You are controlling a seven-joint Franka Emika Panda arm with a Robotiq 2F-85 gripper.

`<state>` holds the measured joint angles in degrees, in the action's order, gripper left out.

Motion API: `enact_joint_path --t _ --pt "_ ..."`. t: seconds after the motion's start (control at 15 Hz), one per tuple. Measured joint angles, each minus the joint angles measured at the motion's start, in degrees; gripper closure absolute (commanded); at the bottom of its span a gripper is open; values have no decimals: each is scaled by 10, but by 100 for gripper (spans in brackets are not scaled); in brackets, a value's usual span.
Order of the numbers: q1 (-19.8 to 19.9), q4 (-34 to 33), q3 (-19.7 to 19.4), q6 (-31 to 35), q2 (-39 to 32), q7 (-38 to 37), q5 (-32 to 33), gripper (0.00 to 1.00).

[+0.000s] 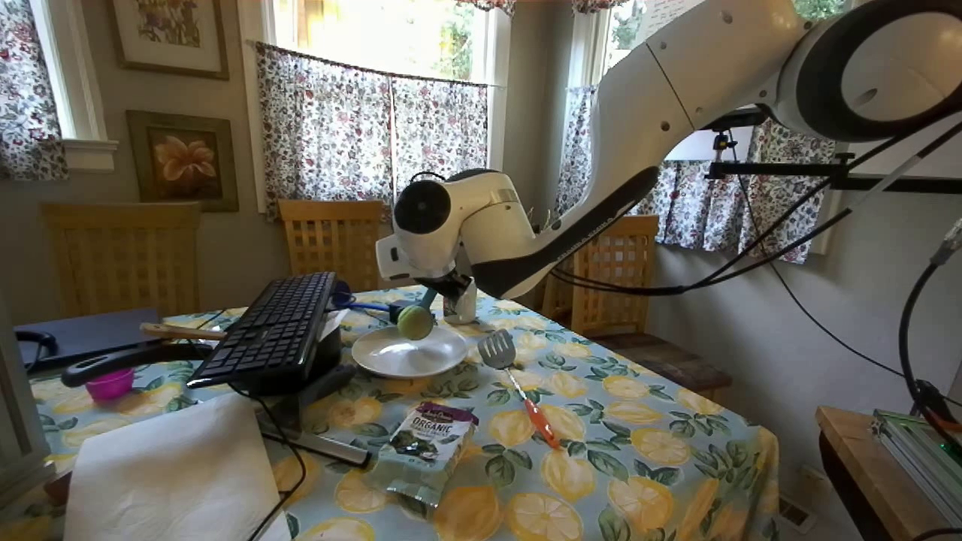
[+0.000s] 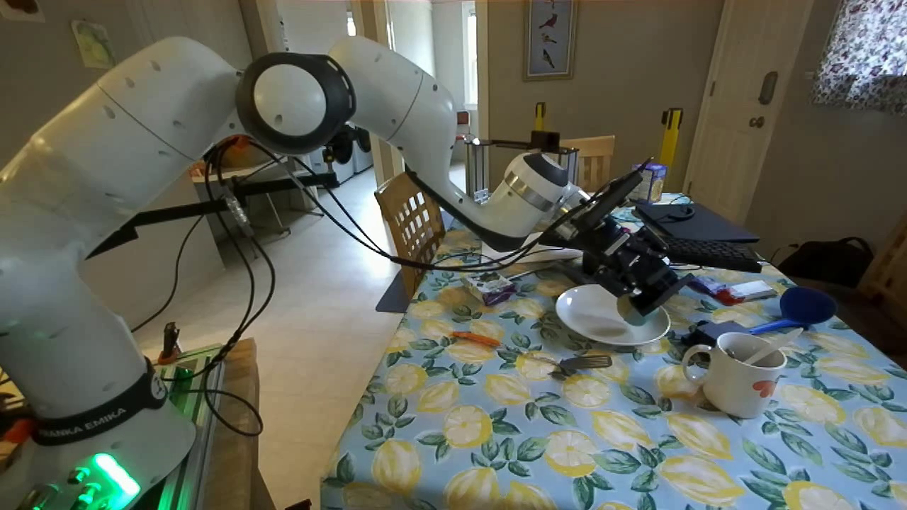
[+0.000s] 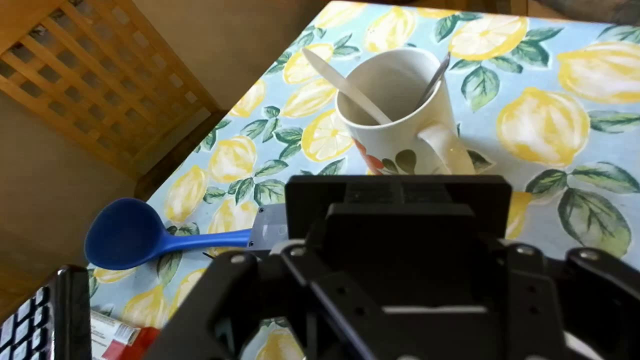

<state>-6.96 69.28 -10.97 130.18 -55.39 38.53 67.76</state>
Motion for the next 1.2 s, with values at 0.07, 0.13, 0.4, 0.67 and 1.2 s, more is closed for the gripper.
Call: enact_joint_path --t 0.07,0.13,0.4,0.67,1.2 --pt "-4 -4 0 -11 -5 0 14 67" --pt "-8 -8 0 -22 -10 0 28 67" --pt "-20 -16 4 -47 -26 0 71 67" --pt "-26 -27 10 -65 -40 1 103 67" --pt "-54 -45 10 -96 -52 1 194 67"
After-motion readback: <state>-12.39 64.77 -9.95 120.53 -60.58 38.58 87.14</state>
